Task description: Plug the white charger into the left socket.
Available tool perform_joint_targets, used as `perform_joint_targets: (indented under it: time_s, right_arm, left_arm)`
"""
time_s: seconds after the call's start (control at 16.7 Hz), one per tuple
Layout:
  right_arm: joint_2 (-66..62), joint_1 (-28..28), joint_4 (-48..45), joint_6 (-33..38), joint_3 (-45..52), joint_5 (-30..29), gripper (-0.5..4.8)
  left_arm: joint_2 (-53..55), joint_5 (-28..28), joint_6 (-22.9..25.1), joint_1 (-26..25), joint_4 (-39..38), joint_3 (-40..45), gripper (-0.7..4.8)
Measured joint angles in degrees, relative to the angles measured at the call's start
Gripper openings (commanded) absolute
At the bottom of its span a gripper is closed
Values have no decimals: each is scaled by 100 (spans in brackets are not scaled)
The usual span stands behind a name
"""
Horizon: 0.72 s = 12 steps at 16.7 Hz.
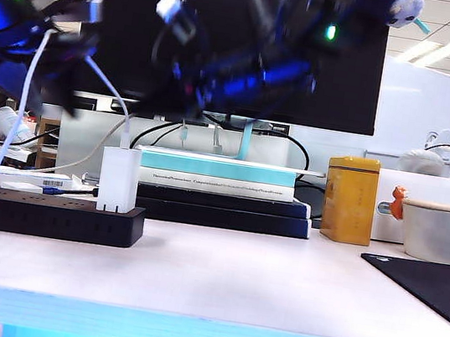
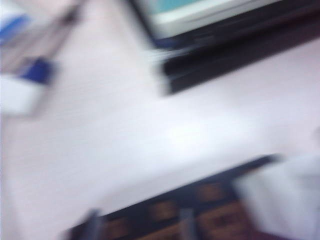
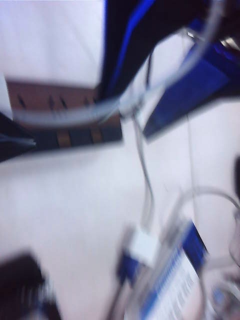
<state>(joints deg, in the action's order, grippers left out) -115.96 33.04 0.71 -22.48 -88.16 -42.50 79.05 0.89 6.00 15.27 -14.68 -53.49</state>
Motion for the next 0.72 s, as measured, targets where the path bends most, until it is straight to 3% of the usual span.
perform_joint_targets:
  time_s: [0.18, 0.3, 0.54, 0.72]
  right_arm:
    - [317, -7, -39, 105, -15, 673, -2]
    - [688, -7, -98, 284, -15, 1034, -2]
    - [1213, -4, -214, 588, -15, 1224, -2]
    - [1523, -2, -216, 726, -15, 1252, -2]
  left_arm:
    - [0, -960, 404, 2, -116, 0, 109]
    - [0, -1685, 1001, 7, -173, 0, 106]
    - [2, -2872, 2197, 9, -254, 0, 107]
    - [2, -3421, 2402, 4, -199, 0, 138]
